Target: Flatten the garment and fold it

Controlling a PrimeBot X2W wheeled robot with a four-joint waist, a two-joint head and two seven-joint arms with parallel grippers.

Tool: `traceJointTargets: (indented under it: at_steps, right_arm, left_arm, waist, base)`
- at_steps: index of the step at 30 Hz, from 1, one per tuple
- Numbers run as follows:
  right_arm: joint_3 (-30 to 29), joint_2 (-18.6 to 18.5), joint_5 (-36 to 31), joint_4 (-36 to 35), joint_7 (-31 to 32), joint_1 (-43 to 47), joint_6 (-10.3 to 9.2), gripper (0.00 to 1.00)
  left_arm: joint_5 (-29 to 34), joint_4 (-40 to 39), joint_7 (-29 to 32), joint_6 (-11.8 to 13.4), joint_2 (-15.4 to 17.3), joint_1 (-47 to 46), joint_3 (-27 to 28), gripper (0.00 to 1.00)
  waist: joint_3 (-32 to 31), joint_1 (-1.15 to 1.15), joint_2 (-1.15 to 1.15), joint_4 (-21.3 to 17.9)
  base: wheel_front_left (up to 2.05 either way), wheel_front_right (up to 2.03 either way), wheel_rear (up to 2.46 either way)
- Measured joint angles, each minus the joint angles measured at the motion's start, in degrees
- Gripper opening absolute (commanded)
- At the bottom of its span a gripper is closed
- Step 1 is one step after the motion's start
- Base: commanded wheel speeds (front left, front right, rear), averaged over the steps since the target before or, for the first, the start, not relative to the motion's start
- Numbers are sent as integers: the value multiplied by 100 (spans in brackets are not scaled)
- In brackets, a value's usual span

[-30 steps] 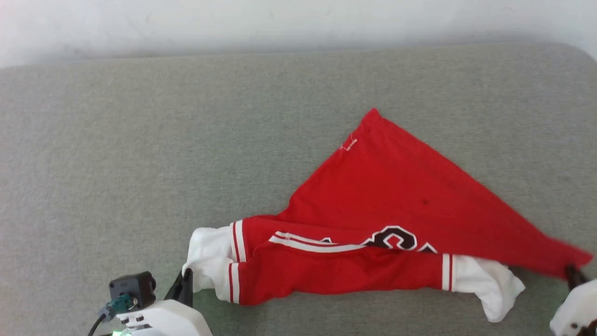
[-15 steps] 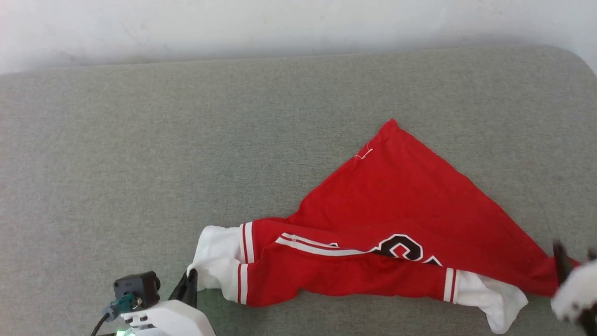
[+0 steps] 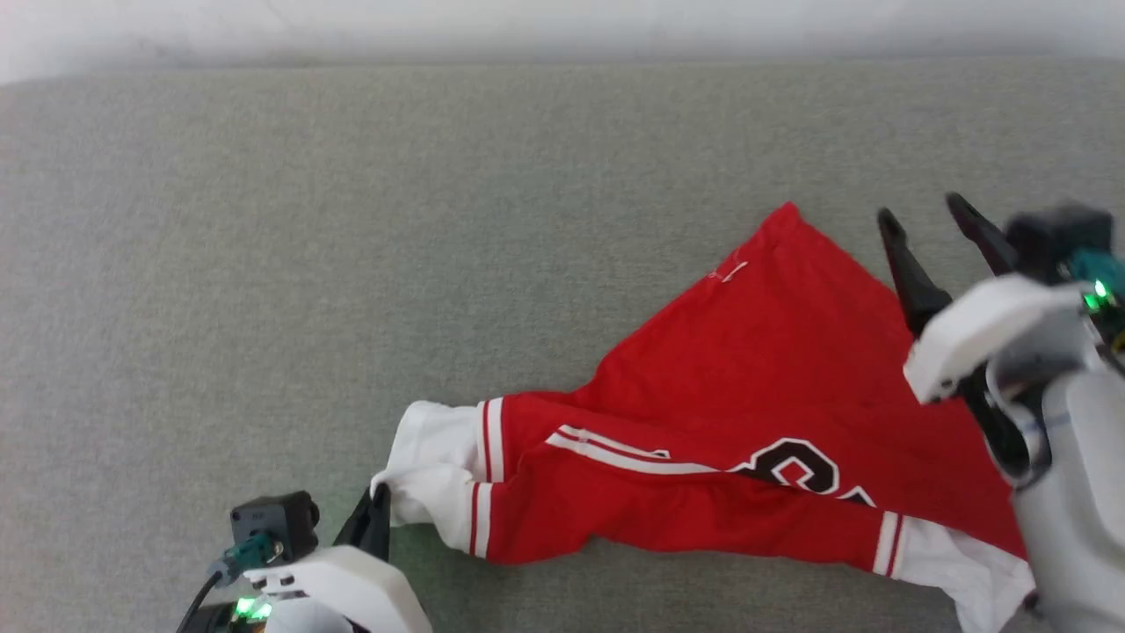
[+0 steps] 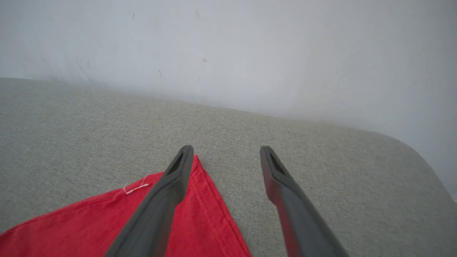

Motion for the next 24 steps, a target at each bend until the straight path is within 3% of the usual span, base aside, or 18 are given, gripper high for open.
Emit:
traceJointTargets:
  at_steps: [5, 11, 17, 18, 19, 20, 21, 24]
  right_arm:
    - [468, -176, 152, 1005, 570, -950, 1, 100]
    - [966, -207, 196, 1869, 1824, -1769, 1, 100]
    - [1395, -298, 172, 2180, 2926, -2152, 0, 100]
    - [1439, -320, 171, 2185, 3004, -2198, 0, 75]
    - [1452, -321, 187, 2194, 3056, -2214, 0, 33]
    - [1455, -316, 200, 2199, 3083, -2212, 0, 13]
    - [1444, -316, 233, 2195, 3072, -2203, 0, 0]
    - [1312, -312, 245, 2080, 2666, -2065, 1, 0]
  left_arm:
    - [1, 54, -70, -9, -81, -147, -67, 0]
    - [0, 134, -174, -71, -142, -320, -179, 0]
    - [-1, 227, -267, -119, -219, -425, -229, 0]
    - [-7, 238, -275, -121, -221, -428, -231, 0]
    - [-19, 253, -278, -121, -223, -428, -230, 0]
    - [-32, 267, -280, -121, -223, -429, -230, 0]
    - [-44, 282, -293, -121, -223, -429, -229, 0]
    - [-58, 336, -302, -121, -211, -427, -218, 0]
  waist:
    - [230, 1, 0, 164]
    - [460, 1, 0, 400]
    - [570, 0, 0, 585]
    - [573, 0, 0, 600]
    - [567, 0, 0, 607]
    - [554, 0, 0, 609]
    - [535, 0, 0, 605]
    - [454, 0, 0, 568]
  base:
    - [0, 0, 0]
    - [0, 0, 0]
    - [0, 0, 0]
    - [0, 0, 0]
    - [0, 0, 0]
    - [0, 0, 0]
    - [0, 0, 0]
    - [0, 0, 0]
